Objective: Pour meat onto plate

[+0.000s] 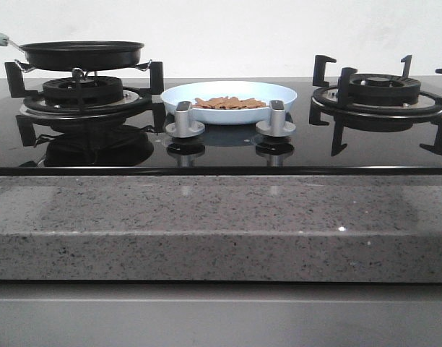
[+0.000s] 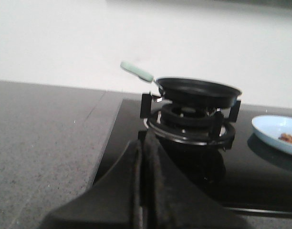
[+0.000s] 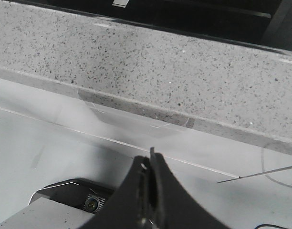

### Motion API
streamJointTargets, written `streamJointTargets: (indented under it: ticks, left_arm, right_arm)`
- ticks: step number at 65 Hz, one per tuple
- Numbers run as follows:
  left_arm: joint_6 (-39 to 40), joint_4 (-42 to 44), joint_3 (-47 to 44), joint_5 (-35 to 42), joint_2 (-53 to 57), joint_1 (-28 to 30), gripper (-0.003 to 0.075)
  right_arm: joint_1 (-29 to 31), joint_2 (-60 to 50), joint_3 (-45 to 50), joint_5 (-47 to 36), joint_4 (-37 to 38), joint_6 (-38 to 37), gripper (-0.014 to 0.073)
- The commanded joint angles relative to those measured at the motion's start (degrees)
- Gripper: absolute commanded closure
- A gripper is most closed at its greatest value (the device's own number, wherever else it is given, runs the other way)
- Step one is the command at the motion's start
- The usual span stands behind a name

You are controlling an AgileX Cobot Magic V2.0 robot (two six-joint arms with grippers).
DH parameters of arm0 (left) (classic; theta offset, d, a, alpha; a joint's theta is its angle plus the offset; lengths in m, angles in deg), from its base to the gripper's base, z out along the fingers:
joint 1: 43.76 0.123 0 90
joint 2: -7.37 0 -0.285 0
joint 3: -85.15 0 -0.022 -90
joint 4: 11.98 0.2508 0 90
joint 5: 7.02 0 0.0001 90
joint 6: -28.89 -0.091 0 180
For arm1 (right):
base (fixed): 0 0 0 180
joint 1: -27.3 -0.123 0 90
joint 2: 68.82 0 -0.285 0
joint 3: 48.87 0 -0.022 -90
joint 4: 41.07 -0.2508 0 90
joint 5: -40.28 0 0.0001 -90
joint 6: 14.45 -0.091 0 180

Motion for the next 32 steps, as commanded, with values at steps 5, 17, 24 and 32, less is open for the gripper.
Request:
streamJointTargets:
  ticks: [5,17,24,32]
  left_arm:
    - [0.58,-2.47,-0.31,7.24,1.14,0.43,0.0741]
    - [0.19,-3.37,-0.31,6.69,1.14,-0.77,0.0741]
    - [0.07,-3.13,-0.31,6.69,1.14,-1.57,0.0741]
    - [-3.34,-3.13,-0.31,6.69,1.14,-2.23,0.0741]
  right_arm:
    - [0.09,0.36,-1.43,-2.79,-0.12,0.3,0.0708]
    - [0.09,0.36,-1.43,-2.79,-0.12,0.3,0.0708]
    - [0.09,0.36,-1.43,-2.79,-0.12,0.3,0.0708]
    - [0.09,0.36,-1.43,-2.79,-0.12,0.3,0.0708]
